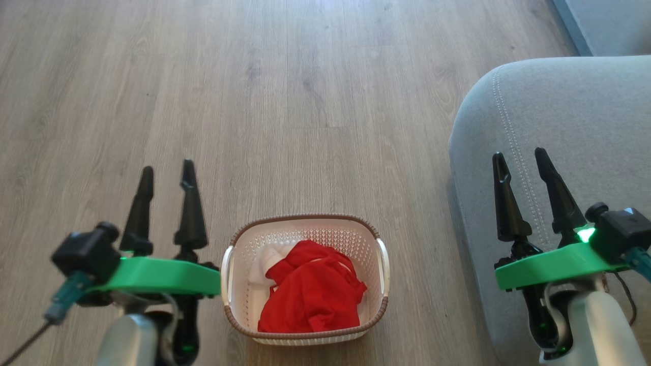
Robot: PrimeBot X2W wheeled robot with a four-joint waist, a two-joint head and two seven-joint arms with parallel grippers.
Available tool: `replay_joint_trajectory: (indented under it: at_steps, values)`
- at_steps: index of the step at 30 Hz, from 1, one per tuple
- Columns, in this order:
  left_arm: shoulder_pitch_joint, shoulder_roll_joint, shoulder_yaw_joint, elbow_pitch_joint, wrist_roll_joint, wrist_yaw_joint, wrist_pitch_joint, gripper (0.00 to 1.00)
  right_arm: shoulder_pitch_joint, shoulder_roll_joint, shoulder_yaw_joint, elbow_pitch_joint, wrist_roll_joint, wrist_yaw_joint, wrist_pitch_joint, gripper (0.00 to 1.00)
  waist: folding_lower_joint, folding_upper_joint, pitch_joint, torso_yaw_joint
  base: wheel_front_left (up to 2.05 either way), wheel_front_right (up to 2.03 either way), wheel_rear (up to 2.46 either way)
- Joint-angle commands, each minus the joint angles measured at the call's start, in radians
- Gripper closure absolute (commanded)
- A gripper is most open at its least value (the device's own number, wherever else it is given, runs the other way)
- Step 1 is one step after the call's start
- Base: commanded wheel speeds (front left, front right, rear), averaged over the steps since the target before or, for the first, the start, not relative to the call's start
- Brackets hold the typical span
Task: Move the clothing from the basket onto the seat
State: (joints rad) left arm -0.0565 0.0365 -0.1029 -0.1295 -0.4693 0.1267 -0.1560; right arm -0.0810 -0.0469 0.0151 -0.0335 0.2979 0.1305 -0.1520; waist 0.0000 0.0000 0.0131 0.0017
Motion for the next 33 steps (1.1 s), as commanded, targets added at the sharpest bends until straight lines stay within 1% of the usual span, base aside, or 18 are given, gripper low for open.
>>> replay_joint_trajectory:
  at_steps: [1, 5, 8, 15, 18, 23, 24, 25, 26, 29, 31, 33]
  values:
    - [-0.036, 0.01, 0.004, -0.051, 0.042, 0.017, -0.013, 0.0, -0.056, -0.004, 0.024, -0.048, -0.037, 0.0, -0.015, 0.0, 0.0, 0.0, 0.0, 0.0, 0.0, 0.0, 0.0]
    - [-0.037, 0.014, -0.05, -0.055, 0.123, 0.036, -0.024, 0.0, -0.049, -0.004, 0.032, -0.046, -0.074, 0.0, -0.027, 0.0, 0.0, 0.0, -0.001, 0.001, 0.0, 0.0, 0.0]
    - [-0.032, 0.017, -0.074, -0.05, 0.16, 0.06, -0.033, 0.0, -0.041, -0.004, 0.049, -0.037, -0.097, 0.0, -0.036, 0.0, 0.0, 0.0, -0.003, 0.002, 0.0, 0.0, 0.0]
    - [-0.021, 0.03, -0.12, 0.004, 0.236, 0.077, -0.054, 0.0, -0.027, -0.003, 0.056, -0.004, -0.171, 0.0, -0.057, 0.0, 0.0, 0.0, -0.005, 0.0, 0.0, 0.0, 0.0]
    - [-0.012, 0.028, -0.13, 0.045, 0.258, 0.07, -0.062, 0.0, -0.023, -0.003, 0.056, 0.009, -0.203, 0.0, -0.066, 0.0, 0.0, 0.0, -0.005, -0.002, 0.0, 0.0, 0.0]
    - [0.0, 0.024, -0.139, 0.117, 0.304, 0.046, -0.077, 0.0, -0.004, -0.003, 0.06, 0.07, -0.237, 0.0, -0.081, 0.0, 0.0, 0.0, -0.005, -0.007, 0.0, 0.0, 0.0]
    - [0.003, 0.023, -0.141, 0.129, 0.311, 0.039, -0.08, 0.0, -0.001, -0.003, 0.059, 0.088, -0.243, 0.0, -0.084, 0.0, 0.0, 0.0, -0.004, -0.008, 0.0, 0.0, 0.0]
    - [0.009, 0.02, -0.144, 0.155, 0.328, 0.025, -0.086, 0.0, 0.008, -0.003, 0.063, 0.141, -0.266, 0.0, -0.089, 0.0, 0.0, 0.0, -0.004, -0.008, 0.0, 0.0, 0.0]
    - [0.013, 0.019, -0.144, 0.172, 0.339, 0.02, -0.089, 0.0, 0.01, -0.003, 0.071, 0.172, -0.283, 0.0, -0.092, 0.0, 0.0, 0.0, -0.004, -0.009, 0.0, 0.0, 0.0]
    - [0.02, 0.017, -0.149, 0.211, 0.377, 0.012, -0.097, 0.0, 0.001, -0.003, 0.083, 0.218, -0.335, 0.0, -0.101, 0.0, 0.0, 0.0, -0.004, -0.01, 0.0, 0.0, 0.0]
    - [0.022, 0.016, -0.156, 0.224, 0.405, 0.01, -0.103, 0.0, -0.004, -0.003, 0.08, 0.228, -0.348, 0.0, -0.107, 0.0, 0.0, 0.0, -0.003, -0.011, 0.0, 0.0, 0.0]
    - [0.025, 0.015, -0.153, 0.232, 0.407, 0.011, -0.106, 0.0, -0.006, -0.003, 0.075, 0.236, -0.351, 0.0, -0.11, 0.0, 0.0, 0.0, -0.003, -0.011, 0.0, 0.0, 0.0]
